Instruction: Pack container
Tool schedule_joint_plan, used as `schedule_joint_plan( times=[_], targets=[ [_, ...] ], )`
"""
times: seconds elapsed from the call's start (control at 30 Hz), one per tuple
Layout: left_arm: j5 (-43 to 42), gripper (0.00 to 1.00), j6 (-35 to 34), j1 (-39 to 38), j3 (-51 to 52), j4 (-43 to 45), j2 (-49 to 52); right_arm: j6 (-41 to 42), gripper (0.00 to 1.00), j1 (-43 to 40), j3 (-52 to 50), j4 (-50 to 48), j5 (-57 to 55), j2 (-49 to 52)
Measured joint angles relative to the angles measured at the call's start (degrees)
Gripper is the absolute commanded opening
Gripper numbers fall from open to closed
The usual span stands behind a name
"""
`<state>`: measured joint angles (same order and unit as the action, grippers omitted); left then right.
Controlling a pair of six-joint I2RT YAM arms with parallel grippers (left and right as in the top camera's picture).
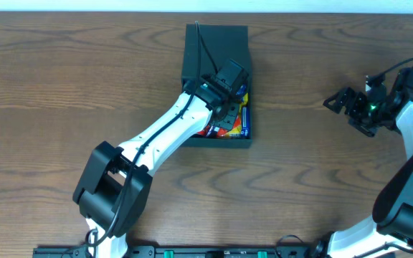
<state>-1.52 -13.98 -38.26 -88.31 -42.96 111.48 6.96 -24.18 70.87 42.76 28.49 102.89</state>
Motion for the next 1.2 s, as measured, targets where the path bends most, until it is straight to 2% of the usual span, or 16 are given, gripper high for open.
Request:
schedule_joint_plan(
  times=[0.13, 0.23, 0.83, 0.97, 1.2],
  targets=[
    [0.57, 0.52, 0.0, 0.0, 1.53, 1.36, 0.63, 0.0, 0.99, 0.0, 0.0, -0.02, 0.0, 0.0],
    [0.76, 0.44, -0.22, 0.0, 1.62, 1.51, 0.94, 0.0, 0.99, 0.0, 0.0, -0.04, 0.0, 0.0],
    [0.9, 0.43, -0.44, 0.0, 6.34, 4.98, 0.94, 0.0, 0.99, 0.0, 0.0, -0.31, -0.02, 0.0],
    [0.85, 0.35, -0.2, -0.02, 6.32, 5.29, 0.94, 0.0, 0.99, 0.0, 0.0, -0.31, -0.02, 0.0],
    [0.9, 0.27, 1.62, -0.11, 5.92, 5.49, 0.94, 0.0, 0.99, 0.0, 0.0, -0.31, -0.02, 0.0]
  ],
)
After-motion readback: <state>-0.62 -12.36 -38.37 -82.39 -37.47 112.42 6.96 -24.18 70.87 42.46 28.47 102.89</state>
